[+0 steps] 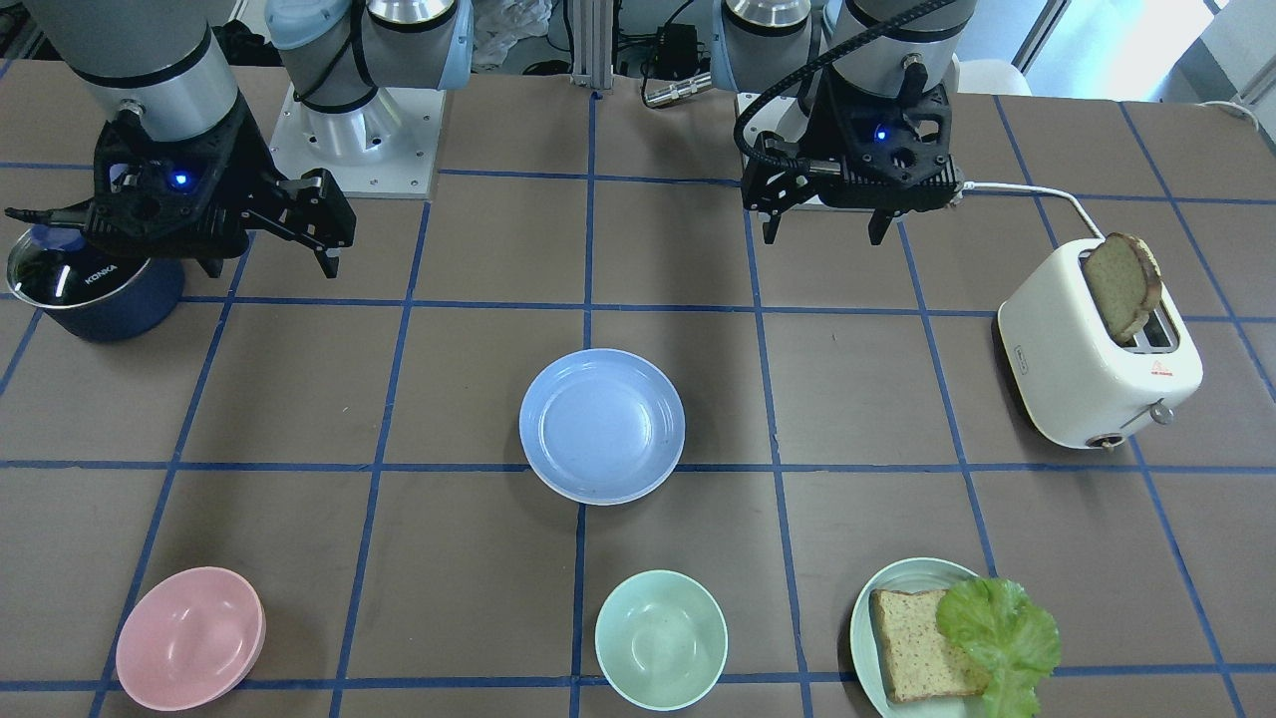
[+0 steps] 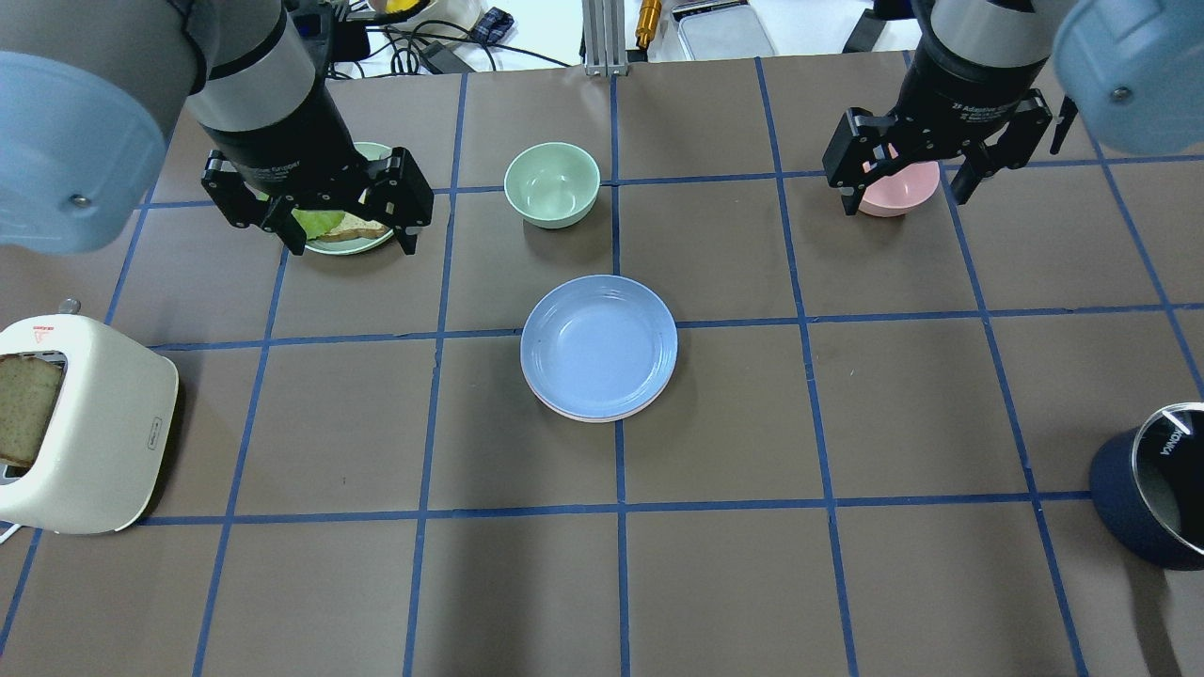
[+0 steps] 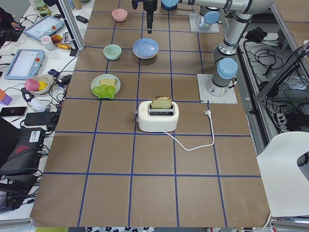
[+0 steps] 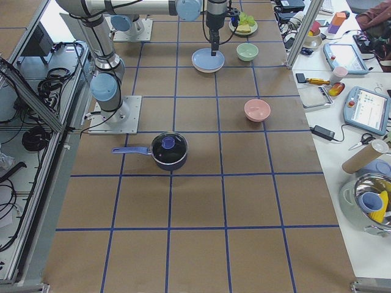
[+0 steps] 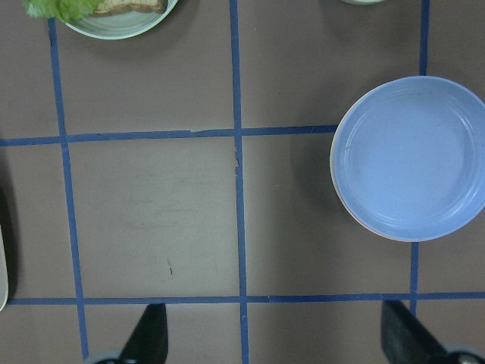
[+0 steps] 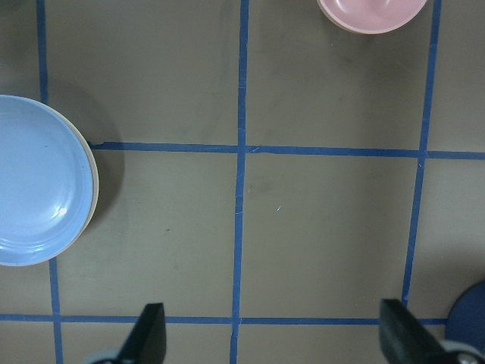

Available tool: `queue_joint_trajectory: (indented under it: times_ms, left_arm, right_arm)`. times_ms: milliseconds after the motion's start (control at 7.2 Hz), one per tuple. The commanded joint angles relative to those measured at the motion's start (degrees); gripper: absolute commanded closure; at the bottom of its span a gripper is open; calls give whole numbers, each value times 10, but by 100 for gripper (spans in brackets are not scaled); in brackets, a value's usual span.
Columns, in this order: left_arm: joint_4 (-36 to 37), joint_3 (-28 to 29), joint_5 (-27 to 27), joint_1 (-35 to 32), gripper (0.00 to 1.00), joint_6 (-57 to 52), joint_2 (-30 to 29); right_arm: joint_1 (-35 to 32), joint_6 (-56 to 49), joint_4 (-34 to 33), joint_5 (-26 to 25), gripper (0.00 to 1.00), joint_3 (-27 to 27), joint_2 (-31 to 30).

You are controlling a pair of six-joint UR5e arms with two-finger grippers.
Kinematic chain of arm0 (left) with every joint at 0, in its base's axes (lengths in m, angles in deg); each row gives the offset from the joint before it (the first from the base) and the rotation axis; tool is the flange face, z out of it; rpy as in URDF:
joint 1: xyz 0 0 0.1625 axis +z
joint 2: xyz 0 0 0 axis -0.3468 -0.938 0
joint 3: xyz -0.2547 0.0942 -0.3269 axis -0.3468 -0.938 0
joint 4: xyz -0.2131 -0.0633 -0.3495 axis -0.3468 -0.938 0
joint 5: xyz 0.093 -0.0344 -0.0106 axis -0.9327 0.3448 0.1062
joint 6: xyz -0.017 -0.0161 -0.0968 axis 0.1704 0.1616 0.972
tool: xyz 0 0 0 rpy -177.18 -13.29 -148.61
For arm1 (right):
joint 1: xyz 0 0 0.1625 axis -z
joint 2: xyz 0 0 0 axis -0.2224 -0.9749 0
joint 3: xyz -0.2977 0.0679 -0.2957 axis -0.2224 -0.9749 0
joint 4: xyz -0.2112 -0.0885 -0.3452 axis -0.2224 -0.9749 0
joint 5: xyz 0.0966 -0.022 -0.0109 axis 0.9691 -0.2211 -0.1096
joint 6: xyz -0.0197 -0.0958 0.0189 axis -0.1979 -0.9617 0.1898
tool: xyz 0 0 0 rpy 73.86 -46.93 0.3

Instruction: Stack three plates with pink and blue

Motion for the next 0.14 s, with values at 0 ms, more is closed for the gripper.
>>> queue_joint_trajectory:
  times_ms: [0]
  left_arm:
    - [0,0,0,0,0,0,0]
  right_arm:
    - [0,-1,-9,-1,0,3,1]
